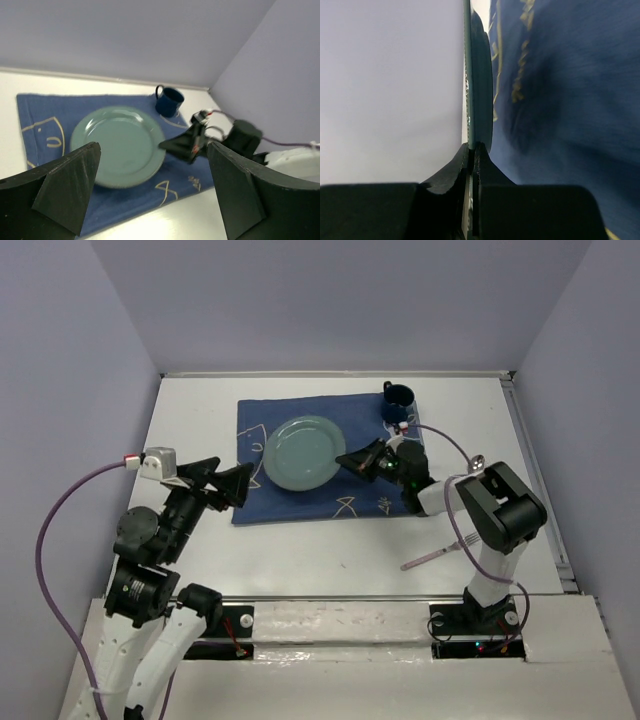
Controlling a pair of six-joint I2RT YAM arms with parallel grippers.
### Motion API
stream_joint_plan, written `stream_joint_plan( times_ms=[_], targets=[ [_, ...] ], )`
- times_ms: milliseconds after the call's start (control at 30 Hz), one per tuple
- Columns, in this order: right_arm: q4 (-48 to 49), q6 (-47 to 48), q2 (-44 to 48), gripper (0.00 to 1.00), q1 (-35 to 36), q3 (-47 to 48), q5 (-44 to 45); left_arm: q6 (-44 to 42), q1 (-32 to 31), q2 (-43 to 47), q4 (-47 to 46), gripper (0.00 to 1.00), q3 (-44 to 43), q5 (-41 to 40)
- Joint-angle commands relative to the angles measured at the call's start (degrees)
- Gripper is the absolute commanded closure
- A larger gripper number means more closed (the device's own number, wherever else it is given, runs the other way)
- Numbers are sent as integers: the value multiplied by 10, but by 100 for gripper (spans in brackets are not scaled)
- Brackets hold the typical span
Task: Set the dinner table for one person
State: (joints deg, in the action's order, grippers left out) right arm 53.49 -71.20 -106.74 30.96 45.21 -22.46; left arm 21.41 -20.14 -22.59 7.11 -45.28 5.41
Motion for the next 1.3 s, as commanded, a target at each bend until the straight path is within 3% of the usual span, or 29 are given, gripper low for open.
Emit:
stream_joint_plan(
  times_ms=[0, 200, 567, 933, 1267],
  targets=[
    [164, -34, 63, 100, -64, -37, -36, -9, 2, -13, -41, 1, 39, 1],
    [215, -61, 22, 100, -128, -59, -57, -33, 3, -10, -41, 1, 90, -22],
    [217, -52, -41, 100, -134, -60, -37, -31, 2, -21, -48, 1, 95, -11],
    [227, -58, -43, 100, -144, -61, -44, -30, 2, -19, -47, 1, 97, -10],
    [172, -30, -67, 100, -157, -53, -63, -30, 3, -18, -47, 1, 97, -8]
  ],
)
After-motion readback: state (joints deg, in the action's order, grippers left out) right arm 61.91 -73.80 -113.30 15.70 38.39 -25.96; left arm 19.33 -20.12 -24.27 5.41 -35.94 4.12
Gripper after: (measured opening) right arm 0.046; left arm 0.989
